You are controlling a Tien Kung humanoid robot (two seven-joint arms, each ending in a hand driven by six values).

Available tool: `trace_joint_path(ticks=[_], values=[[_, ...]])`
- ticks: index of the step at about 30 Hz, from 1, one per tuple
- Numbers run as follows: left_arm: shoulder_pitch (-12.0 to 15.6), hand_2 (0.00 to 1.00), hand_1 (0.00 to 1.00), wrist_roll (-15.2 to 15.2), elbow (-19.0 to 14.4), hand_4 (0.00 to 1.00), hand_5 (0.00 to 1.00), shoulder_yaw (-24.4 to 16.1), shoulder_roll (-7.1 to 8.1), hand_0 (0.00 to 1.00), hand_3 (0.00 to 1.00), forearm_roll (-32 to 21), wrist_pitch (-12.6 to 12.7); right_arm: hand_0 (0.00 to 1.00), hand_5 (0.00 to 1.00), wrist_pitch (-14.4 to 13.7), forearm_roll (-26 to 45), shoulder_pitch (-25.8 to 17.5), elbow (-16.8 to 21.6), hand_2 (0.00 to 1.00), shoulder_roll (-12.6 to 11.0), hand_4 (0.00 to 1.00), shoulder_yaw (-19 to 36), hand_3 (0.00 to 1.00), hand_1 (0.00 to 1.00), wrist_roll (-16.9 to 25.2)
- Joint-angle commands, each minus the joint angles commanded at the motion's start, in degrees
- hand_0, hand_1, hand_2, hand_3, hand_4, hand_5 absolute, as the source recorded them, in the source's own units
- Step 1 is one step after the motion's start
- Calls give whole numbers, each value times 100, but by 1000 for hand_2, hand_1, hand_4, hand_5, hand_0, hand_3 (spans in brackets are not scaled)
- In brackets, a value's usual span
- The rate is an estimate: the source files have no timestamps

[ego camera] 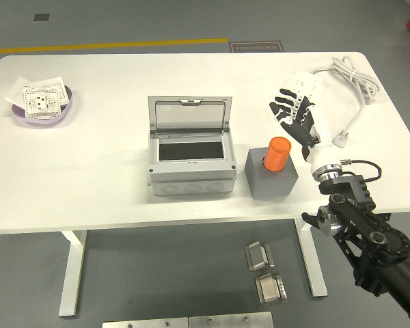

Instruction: Pick up the cylinder from the cube,place it in the box,flap close box

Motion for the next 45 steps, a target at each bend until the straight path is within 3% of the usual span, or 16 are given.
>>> trace_joint_path(ticks=[34,35,40,41,45], values=[[10,623,669,9,-7,659,147,112,-47,665,666,7,-15,724,272,-13,-56,-247,32,659,-92,843,-322,700,671,11],[9,622,669,9,-7,658,147,114,-47,665,665,8,-15,720,177,-21,-67,-248,40,649,-93,790,-327,670,664,10],[9,622,669,12,-7,658,147,127,-51,665,665,13,-16,720,177,-69,-100,-253,65,649,-98,790,-352,670,664,2],[9,622,669,12,-7,658,145,128,-52,665,665,15,-16,715,72,-76,-101,-256,71,645,-99,732,-355,670,664,-1],[9,622,669,13,-6,658,145,136,-57,665,665,19,-16,715,72,-90,-93,-263,92,645,-104,732,-386,670,664,-16]])
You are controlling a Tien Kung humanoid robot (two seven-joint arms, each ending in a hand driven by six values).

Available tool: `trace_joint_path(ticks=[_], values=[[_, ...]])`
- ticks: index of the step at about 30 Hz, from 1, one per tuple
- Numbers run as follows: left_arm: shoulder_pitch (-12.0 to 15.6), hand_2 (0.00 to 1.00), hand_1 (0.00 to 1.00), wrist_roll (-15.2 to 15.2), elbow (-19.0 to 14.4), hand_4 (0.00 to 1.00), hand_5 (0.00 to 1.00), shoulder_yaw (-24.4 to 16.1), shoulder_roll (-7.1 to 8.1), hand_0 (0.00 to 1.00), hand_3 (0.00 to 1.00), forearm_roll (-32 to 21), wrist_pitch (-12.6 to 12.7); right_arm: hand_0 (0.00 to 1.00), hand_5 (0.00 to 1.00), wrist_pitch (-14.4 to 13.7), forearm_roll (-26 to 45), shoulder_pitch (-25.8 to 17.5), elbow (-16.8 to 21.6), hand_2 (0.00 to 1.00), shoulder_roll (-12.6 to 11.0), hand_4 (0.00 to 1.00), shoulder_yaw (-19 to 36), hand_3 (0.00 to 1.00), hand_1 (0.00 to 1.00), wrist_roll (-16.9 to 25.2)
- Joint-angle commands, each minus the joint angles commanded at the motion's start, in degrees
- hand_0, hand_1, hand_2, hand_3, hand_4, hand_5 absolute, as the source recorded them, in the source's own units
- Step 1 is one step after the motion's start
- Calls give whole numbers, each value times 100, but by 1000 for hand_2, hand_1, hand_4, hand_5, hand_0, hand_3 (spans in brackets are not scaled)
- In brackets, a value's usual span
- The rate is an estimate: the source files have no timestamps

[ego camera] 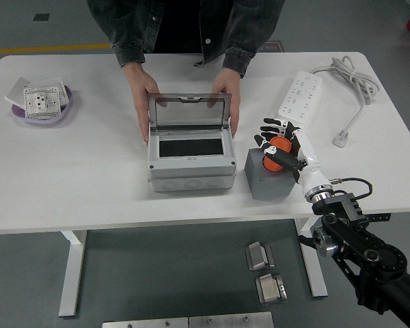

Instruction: Pick up the cylinder from the cube,place it in the box,flap close box

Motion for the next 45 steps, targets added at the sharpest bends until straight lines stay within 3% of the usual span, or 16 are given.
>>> trace_joint_path(ticks=[1,2,7,8,29,43,44,45], values=[[-1,622,669,0,0,658,145,1,-1,665,665,1,0,715,72,-2,1,0,5,645,0,732,-11,670,664,-4],[0,622,669,1,0,656,143,2,-2,663,665,2,0,710,2,-3,2,1,9,639,-1,656,-21,672,663,-8],[-2,622,669,3,-1,656,143,8,-10,663,665,10,-3,710,2,3,-6,0,43,639,-7,656,-68,672,663,-22],[-2,622,669,4,-1,656,142,9,-12,664,666,9,-3,707,2,6,-7,0,49,636,-7,593,-78,666,664,-23],[7,623,669,10,-3,657,140,22,-35,663,667,22,-11,703,2,47,249,-74,-89,625,-71,528,-125,647,652,-33],[12,625,669,7,0,661,136,11,-47,663,668,10,-12,687,2,-42,410,-77,68,578,-82,508,-233,611,634,-164],[12,625,669,6,0,662,135,9,-47,662,668,11,-11,707,2,-53,404,-77,88,506,-83,220,-241,516,564,-177],[11,625,669,5,0,662,135,3,-48,662,668,12,-11,707,2,-65,395,-77,116,506,-86,220,-248,516,564,-193]])
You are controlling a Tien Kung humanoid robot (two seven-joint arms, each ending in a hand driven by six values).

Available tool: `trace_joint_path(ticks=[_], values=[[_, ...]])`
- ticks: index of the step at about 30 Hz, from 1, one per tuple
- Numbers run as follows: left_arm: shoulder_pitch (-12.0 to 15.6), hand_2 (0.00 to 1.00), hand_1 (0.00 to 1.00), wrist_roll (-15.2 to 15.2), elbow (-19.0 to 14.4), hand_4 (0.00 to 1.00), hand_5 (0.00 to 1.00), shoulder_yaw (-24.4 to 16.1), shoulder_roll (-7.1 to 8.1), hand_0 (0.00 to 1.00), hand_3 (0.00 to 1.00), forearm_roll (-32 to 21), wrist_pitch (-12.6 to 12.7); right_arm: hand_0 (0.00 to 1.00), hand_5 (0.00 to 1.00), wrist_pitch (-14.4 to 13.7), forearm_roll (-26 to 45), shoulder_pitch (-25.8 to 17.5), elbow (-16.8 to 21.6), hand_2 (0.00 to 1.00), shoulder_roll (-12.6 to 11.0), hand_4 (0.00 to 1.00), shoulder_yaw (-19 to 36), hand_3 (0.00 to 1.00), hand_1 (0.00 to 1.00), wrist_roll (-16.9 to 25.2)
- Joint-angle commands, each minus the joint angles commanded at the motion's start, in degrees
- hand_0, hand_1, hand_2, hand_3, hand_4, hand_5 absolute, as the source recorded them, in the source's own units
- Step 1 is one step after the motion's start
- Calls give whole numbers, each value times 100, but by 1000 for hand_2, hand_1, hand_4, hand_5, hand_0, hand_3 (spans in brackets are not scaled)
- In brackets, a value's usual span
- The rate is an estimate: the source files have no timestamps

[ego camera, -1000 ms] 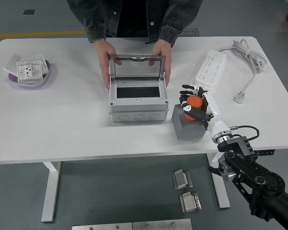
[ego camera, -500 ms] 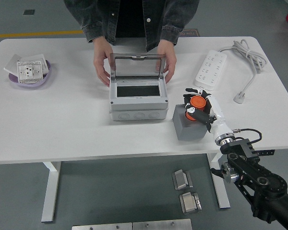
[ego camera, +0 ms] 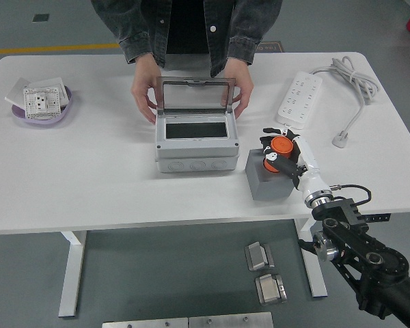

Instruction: Pick up the cylinder from the cube,place it in the box,flap close box

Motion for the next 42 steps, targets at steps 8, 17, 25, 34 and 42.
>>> trace_joint_path(ticks=[8,17,25,34,42], values=[[1,625,669,-5,1,664,136,-17,1,662,669,-2,2,444,2,-10,-53,7,147,395,-17,2,-18,344,388,-41],[-3,626,669,-7,0,665,138,-20,4,664,669,-2,2,375,2,-62,-97,72,262,205,-28,2,32,210,188,8],[-10,626,669,-12,1,666,139,-11,11,664,671,-1,1,379,2,-207,-271,333,414,205,-56,2,-70,217,194,0],[-21,627,669,-15,18,666,142,60,43,665,670,-63,1,379,2,-686,-1243,1295,358,206,-96,2,-656,217,197,-491],[-15,629,669,-15,81,666,153,284,110,666,670,-301,1,2,2,-938,-2283,2290,-252,181,273,2,-1452,192,92,-1287]])
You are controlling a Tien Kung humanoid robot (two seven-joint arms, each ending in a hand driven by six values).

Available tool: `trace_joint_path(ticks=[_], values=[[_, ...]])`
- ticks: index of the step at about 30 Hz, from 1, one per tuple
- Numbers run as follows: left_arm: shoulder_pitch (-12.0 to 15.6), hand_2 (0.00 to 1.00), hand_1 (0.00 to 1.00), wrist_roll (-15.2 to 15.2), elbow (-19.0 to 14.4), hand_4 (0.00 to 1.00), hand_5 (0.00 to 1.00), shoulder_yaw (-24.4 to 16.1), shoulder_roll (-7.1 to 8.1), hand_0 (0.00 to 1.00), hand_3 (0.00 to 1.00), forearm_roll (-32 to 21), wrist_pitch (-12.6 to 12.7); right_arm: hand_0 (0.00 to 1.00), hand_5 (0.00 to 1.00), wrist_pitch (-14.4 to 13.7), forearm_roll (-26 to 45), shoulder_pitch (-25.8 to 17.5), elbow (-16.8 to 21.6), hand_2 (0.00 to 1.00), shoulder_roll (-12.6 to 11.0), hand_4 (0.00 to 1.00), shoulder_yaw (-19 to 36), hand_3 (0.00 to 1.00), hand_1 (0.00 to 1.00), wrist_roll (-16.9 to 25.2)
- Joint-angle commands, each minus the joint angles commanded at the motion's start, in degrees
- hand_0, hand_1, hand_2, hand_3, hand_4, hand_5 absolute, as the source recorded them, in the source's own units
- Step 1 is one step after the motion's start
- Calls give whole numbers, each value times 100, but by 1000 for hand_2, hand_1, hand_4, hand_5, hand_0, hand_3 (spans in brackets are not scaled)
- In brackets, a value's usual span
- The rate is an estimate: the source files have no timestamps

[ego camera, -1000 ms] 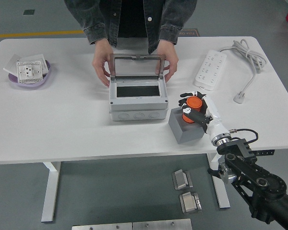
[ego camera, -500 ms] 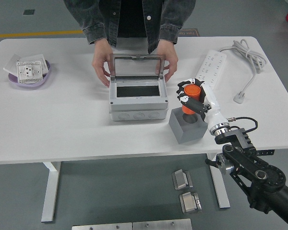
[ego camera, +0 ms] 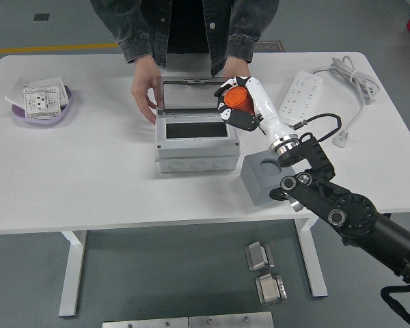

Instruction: Pick up the cylinder from the cube,place it in the box,flap close box

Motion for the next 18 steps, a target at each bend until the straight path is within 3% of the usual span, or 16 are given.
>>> trace_joint_path(ticks=[8,18], values=[[-12,628,669,-7,41,667,156,190,44,666,670,-206,0,2,2,106,-1060,946,-706,171,493,2,-874,189,64,-699],[-71,628,669,-15,52,668,166,290,88,666,670,-289,5,2,2,228,-1013,1781,-1489,171,772,2,-1989,187,62,-618]])
